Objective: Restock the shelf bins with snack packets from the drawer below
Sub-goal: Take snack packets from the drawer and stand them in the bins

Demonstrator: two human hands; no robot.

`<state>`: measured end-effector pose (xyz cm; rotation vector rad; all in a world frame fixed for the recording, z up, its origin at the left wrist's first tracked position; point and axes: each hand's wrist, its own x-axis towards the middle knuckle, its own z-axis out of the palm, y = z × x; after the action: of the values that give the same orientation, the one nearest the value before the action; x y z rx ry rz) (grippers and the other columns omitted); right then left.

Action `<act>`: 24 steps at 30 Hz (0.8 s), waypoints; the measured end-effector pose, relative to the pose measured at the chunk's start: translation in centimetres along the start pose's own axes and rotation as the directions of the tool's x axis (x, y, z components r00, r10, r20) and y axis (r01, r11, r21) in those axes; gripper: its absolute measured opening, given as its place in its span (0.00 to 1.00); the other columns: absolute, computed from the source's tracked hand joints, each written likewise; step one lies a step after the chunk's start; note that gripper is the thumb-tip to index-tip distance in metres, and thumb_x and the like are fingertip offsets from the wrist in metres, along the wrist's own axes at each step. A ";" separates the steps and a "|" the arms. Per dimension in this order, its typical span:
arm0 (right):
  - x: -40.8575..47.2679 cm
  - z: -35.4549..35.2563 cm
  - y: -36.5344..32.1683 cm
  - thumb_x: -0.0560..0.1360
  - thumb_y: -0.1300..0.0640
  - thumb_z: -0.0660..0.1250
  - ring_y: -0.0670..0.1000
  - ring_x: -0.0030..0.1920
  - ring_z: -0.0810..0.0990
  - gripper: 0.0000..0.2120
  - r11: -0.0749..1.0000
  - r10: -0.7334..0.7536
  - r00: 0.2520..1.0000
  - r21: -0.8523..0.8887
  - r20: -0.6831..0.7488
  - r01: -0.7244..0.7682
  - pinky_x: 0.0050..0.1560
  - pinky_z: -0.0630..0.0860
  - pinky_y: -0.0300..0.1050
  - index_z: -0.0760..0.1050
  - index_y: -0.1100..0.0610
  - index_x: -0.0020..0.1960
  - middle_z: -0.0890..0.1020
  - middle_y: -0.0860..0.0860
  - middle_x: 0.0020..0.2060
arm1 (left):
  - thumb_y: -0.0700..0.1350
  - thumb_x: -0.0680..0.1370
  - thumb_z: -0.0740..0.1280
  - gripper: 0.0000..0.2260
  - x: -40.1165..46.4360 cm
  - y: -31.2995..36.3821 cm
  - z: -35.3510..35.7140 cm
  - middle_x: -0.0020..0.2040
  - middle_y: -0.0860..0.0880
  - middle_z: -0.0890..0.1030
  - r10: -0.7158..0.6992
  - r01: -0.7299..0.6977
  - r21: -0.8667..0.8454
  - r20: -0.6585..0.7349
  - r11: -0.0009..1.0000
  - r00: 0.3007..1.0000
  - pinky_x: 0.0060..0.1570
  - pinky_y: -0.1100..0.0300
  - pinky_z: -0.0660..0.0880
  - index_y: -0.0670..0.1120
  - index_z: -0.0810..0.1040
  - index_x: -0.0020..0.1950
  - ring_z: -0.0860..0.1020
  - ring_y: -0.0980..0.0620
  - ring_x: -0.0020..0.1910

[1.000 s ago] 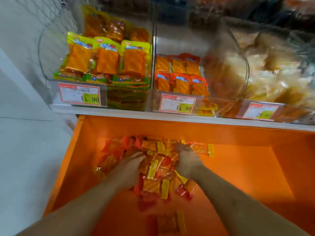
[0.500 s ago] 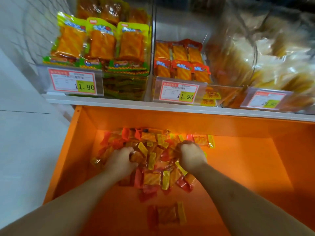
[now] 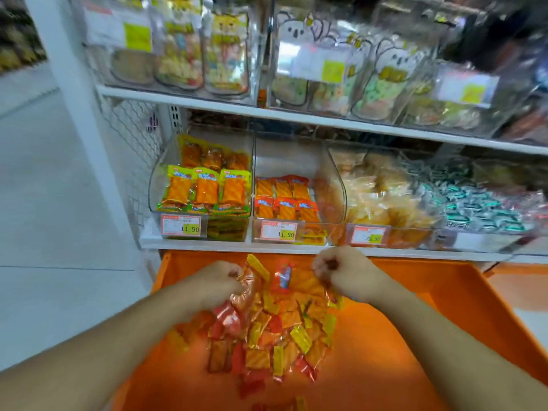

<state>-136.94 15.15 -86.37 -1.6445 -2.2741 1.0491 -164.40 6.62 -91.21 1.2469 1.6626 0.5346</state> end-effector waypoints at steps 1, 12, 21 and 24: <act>-1.2 -1.0 -0.9 0.77 0.72 0.63 0.40 0.28 0.75 0.18 0.999 -0.025 0.999 0.041 -0.030 0.027 0.30 0.70 0.36 0.82 0.52 0.41 0.80 0.41 0.28 | 0.38 0.75 0.71 0.08 -1.4 1.0 -0.8 0.43 0.47 0.84 0.014 -0.013 -0.054 0.025 0.998 1.000 0.41 0.59 0.75 0.45 0.84 0.52 0.82 0.47 0.43; -7.3 -2.6 -6.7 0.80 0.63 0.70 0.45 0.30 0.74 0.08 0.927 -0.262 0.952 0.235 -0.158 0.294 0.29 0.70 0.40 0.85 0.53 0.48 0.81 0.46 0.35 | 0.51 0.84 0.62 0.18 -9.4 7.6 -3.0 0.67 0.39 0.81 0.172 0.065 -0.667 0.284 0.743 0.943 0.74 0.42 0.69 0.45 0.79 0.70 0.78 0.39 0.68; -4.8 -2.7 -7.4 0.80 0.58 0.73 0.50 0.28 0.72 0.06 0.920 -0.196 0.968 0.313 -0.157 0.237 0.30 0.69 0.43 0.83 0.48 0.47 0.84 0.48 0.41 | 0.44 0.83 0.62 0.18 -6.6 7.0 -4.1 0.68 0.43 0.82 0.193 0.031 -0.722 0.226 0.691 0.955 0.74 0.36 0.66 0.52 0.78 0.72 0.78 0.40 0.69; -4.1 -3.4 -7.2 0.79 0.60 0.73 0.48 0.28 0.72 0.06 0.907 -0.172 0.971 0.357 -0.167 0.223 0.30 0.67 0.41 0.83 0.50 0.46 0.84 0.48 0.42 | 0.43 0.74 0.75 0.20 -6.4 7.3 -5.0 0.60 0.48 0.85 0.137 -0.119 -0.508 -0.002 0.853 0.991 0.69 0.42 0.75 0.60 0.83 0.64 0.83 0.47 0.62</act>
<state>-139.25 12.01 -78.32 -1.2618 -1.9550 1.1931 -165.03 4.56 -80.48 0.9659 1.2926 0.9596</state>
